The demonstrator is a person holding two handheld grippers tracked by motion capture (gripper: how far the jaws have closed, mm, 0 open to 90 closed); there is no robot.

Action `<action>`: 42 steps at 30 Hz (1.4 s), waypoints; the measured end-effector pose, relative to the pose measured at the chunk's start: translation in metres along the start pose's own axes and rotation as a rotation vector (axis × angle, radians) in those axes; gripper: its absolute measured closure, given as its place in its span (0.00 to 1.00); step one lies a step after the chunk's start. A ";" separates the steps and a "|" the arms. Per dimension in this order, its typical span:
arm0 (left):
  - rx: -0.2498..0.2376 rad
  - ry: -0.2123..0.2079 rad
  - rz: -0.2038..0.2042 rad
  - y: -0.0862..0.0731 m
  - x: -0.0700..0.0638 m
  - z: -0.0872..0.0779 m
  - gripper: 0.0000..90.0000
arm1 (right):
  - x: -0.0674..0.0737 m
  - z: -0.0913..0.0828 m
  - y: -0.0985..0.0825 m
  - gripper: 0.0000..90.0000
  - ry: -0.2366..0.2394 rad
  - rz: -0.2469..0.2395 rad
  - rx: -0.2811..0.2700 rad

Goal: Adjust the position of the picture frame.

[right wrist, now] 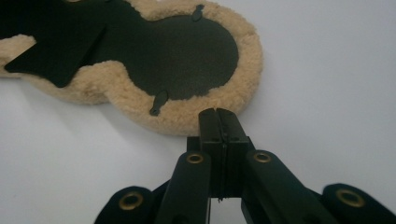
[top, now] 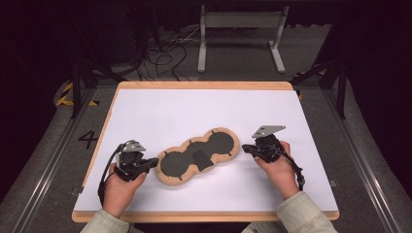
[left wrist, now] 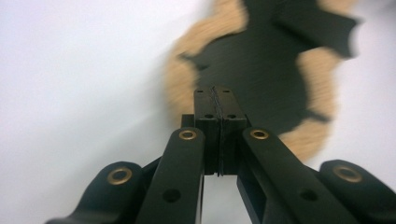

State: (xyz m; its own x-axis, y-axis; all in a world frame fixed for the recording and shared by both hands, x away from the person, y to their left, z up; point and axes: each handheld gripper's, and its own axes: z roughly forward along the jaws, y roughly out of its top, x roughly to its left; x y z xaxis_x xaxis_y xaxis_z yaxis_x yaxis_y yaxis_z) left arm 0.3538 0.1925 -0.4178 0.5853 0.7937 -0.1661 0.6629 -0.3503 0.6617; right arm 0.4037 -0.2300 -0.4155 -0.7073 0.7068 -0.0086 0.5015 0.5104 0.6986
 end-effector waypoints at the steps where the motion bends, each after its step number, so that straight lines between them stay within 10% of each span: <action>1: 0.010 0.029 -0.014 -0.002 0.004 0.000 1.00 | 0.000 0.000 0.000 1.00 0.000 0.000 0.000; 7: 0.092 0.076 -0.078 -0.013 0.018 0.007 1.00 | -0.008 0.013 0.007 1.00 -0.039 0.028 -0.001; 11: 0.132 0.003 -0.121 -0.016 0.016 0.014 1.00 | -0.015 0.025 0.009 1.00 -0.062 0.047 0.012; 24: 0.143 -0.007 -0.117 -0.016 0.008 0.026 1.00 | -0.034 0.054 0.009 1.00 -0.021 0.124 0.030; 33: 0.136 0.004 -0.126 -0.012 0.009 0.030 1.00 | -0.035 0.045 0.007 1.00 0.005 0.107 0.043; 38: 0.132 0.015 -0.118 -0.003 0.011 0.036 1.00 | -0.020 0.023 0.009 1.00 0.100 0.055 0.006; 42: 0.129 0.039 -0.105 0.000 0.012 0.038 1.00 | -0.014 0.018 0.015 1.00 0.028 0.012 -0.014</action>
State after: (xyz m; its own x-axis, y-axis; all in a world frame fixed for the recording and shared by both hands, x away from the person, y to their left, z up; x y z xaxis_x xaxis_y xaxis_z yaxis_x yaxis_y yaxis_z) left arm 0.3782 0.1828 -0.4478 0.4931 0.8468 -0.1992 0.7750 -0.3237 0.5428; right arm 0.4302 -0.2232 -0.4179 -0.7152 0.6987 0.0192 0.5029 0.4952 0.7084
